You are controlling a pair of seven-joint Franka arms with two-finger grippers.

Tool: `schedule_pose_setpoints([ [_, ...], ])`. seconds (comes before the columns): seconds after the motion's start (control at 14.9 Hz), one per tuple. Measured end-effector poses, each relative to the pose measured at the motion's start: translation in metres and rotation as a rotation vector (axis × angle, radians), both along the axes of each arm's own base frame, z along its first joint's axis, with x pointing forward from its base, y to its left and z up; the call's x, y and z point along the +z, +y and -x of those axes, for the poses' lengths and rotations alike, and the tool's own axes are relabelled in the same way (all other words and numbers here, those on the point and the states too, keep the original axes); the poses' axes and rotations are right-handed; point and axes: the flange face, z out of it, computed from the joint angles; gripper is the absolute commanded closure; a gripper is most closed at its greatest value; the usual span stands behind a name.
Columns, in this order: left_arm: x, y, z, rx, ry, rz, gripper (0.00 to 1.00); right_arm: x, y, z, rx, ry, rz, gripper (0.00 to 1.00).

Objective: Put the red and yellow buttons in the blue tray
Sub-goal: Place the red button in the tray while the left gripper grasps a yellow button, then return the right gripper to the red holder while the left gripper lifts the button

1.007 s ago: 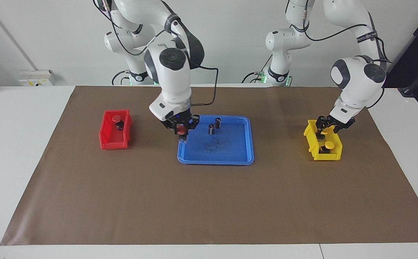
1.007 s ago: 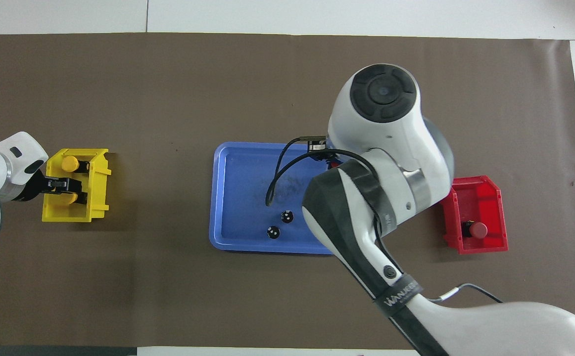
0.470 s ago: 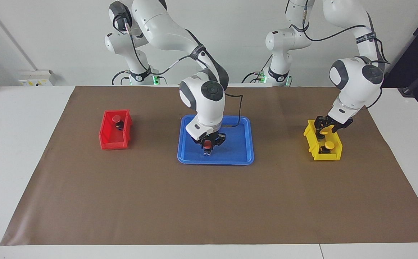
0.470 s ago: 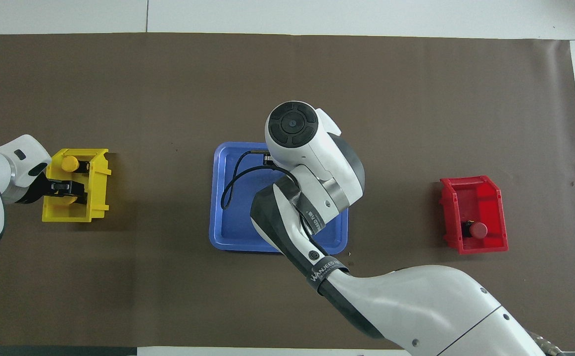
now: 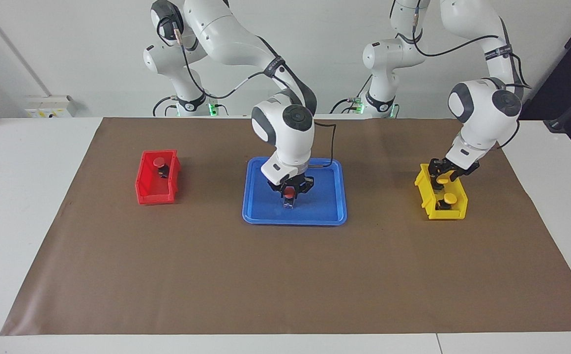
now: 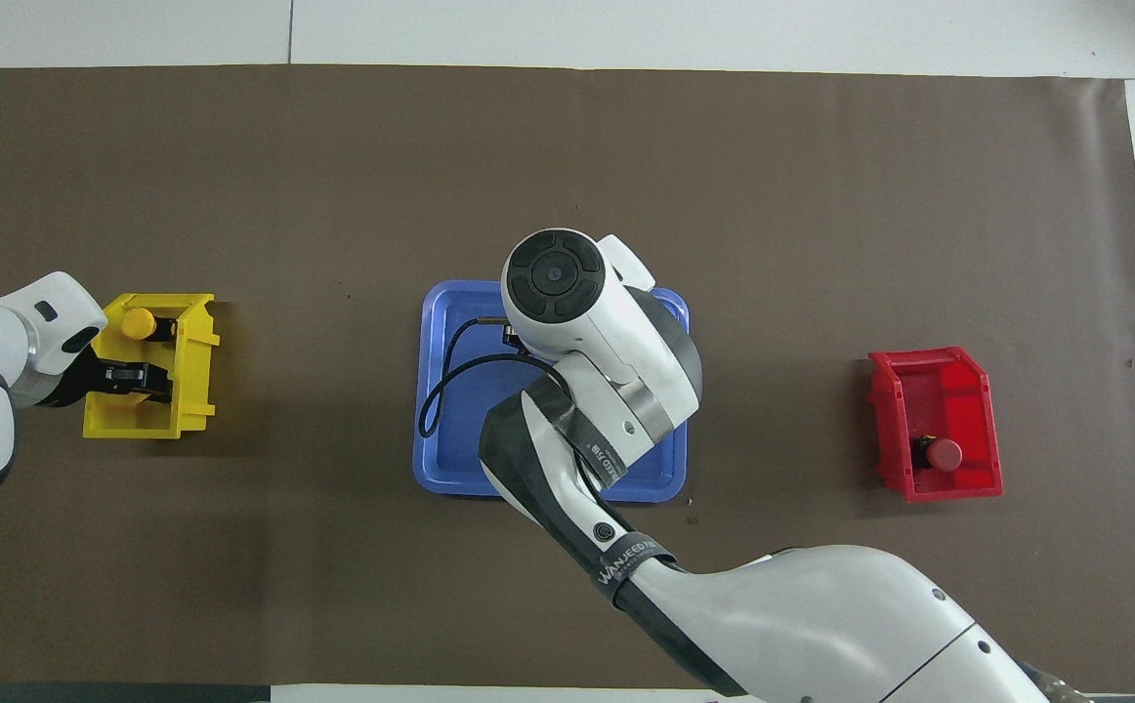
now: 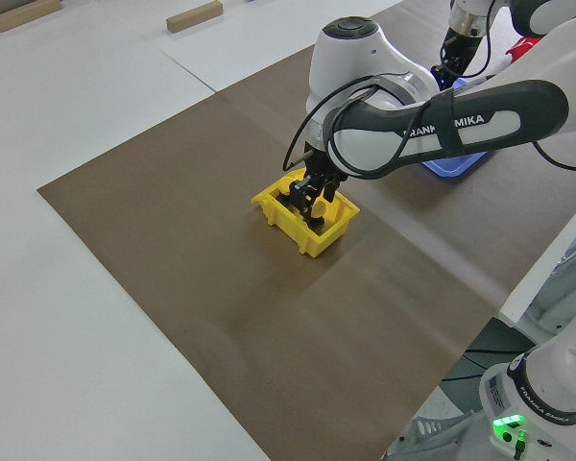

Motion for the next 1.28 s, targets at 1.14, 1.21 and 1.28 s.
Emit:
schedule_pose_setpoints([
  [1.14,0.162,-0.136,-0.026,0.098,-0.063,0.002,0.99,0.099,-0.364,0.046,0.128,0.010,0.004,0.12],
  [1.21,0.155,-0.173,-0.021,0.120,-0.062,0.004,0.98,0.090,-0.392,0.059,0.137,0.019,-0.012,0.17],
  [1.28,0.145,-0.208,-0.016,0.135,-0.060,0.009,0.99,0.081,-0.412,0.070,0.136,0.029,-0.028,0.19],
])
